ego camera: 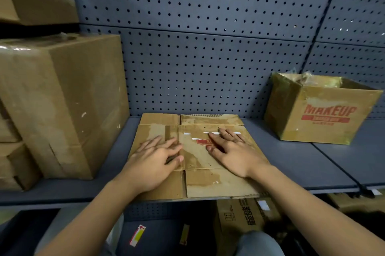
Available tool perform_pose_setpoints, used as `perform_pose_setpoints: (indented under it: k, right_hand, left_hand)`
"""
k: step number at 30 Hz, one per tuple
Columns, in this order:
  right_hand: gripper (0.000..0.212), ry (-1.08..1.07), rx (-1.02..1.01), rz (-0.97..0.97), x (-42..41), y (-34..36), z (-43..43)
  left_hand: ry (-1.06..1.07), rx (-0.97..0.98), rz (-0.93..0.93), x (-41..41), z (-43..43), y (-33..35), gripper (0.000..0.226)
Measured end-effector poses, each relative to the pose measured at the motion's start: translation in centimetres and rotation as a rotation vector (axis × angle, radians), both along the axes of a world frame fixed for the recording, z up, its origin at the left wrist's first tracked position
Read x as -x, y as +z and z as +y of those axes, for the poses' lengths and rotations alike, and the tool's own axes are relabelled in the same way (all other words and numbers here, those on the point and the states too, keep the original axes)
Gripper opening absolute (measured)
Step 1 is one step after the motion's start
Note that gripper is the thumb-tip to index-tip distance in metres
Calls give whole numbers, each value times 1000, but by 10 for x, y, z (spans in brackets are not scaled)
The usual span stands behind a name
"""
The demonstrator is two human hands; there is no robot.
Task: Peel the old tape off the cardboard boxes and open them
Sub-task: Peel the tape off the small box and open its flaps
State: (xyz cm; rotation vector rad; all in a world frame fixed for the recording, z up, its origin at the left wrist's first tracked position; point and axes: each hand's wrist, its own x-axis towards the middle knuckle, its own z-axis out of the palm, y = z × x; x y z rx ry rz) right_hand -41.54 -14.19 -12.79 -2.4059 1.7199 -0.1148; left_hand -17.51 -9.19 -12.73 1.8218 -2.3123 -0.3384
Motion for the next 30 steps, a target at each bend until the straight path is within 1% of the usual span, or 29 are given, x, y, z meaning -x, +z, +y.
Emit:
perform_pose_setpoints:
  k: [2,4,5,6,7,8,9,11,14,17,21,24,27,30]
  right_hand:
    - [56,-21,25,-138,1,4,2]
    - [42,-59,89,-296,6,6,3]
    - [36,-86,155,-335,8,7,4]
    - [31,-134,226,-341,12,7,4]
    - [30,-197,282,-320,15,8,5]
    - [34,-264,306,-274,19,9,5]
    - [42,-326,289,-209,21,12,6]
    - [57,-422,174,-112,25,16,4]
    - [65,-480,31,-101,29,16,0]
    - [63,-491,61,-107,30,11,-2]
    - [63,-473,89,-215,32,10,-4]
    - [65,-456,87,-324,36,9,-5]
    - [61,-408,100,-447,35,19,-4]
    - [62,-373,159,-535,33,35,1]
  left_hand:
    - [13,17,55,0,3,3,52]
    - [56,23,174,-2,2,6,53]
    - [101,41,229,-4,0,7,55]
    - [159,76,240,-7,-3,8,56]
    - [224,106,206,-10,-6,7,60]
    - [292,111,150,-14,-8,7,65]
    - [357,79,101,-16,-10,6,72]
    - [437,-25,76,-20,-11,4,86]
    - [458,-72,142,-26,-15,-4,98]
    - [433,-35,261,-26,-16,-5,97]
    - [434,42,388,-23,-13,2,88]
    - [426,100,483,-21,-9,4,87]
    - [442,167,620,-21,-6,10,92]
    - [466,217,750,-28,-4,20,103]
